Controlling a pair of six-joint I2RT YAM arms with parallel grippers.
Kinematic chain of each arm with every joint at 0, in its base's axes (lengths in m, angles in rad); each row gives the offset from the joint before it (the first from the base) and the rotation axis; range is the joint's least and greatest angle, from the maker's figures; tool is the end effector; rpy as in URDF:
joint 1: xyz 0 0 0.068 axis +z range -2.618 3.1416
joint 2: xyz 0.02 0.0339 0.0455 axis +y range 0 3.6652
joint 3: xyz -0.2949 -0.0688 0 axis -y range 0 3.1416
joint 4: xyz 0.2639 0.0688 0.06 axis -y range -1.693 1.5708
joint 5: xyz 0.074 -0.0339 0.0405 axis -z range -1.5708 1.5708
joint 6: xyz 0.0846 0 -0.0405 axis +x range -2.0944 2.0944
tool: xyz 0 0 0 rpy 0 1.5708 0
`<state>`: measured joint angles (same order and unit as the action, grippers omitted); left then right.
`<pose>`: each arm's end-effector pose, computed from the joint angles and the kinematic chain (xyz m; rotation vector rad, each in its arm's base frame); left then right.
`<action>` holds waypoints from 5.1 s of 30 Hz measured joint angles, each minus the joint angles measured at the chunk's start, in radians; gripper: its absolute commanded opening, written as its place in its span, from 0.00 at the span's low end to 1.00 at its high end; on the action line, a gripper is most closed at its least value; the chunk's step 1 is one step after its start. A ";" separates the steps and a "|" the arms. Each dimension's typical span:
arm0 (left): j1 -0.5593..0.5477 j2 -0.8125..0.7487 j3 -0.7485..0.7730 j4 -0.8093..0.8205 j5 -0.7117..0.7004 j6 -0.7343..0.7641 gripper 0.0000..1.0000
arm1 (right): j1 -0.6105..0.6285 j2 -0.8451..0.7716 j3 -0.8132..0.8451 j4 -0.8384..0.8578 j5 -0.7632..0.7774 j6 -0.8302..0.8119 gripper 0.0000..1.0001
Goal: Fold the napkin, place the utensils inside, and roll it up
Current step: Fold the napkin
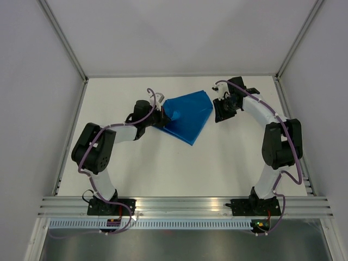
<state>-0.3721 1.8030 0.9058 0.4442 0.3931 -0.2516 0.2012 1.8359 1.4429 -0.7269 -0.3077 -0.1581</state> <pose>0.3945 -0.1888 0.1651 0.3804 2.0422 -0.7862 0.4176 0.1113 0.2133 -0.5699 2.6074 0.4267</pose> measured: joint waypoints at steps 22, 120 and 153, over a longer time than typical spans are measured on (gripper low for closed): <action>-0.280 0.000 -0.006 -0.174 -0.238 0.261 0.13 | 0.032 0.063 0.011 -0.005 0.040 -0.003 0.37; -0.613 0.233 0.233 -0.121 -0.757 0.324 0.15 | 0.083 0.192 0.033 0.005 0.109 -0.007 0.36; -0.652 0.147 0.118 -0.074 -0.575 0.346 0.02 | 0.083 0.192 0.033 0.004 0.123 -0.015 0.36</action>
<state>-1.0237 1.9499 1.0237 0.3698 -0.1822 0.0948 0.2844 2.0274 1.4761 -0.7227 -0.1844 -0.1730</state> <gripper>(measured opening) 0.028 0.360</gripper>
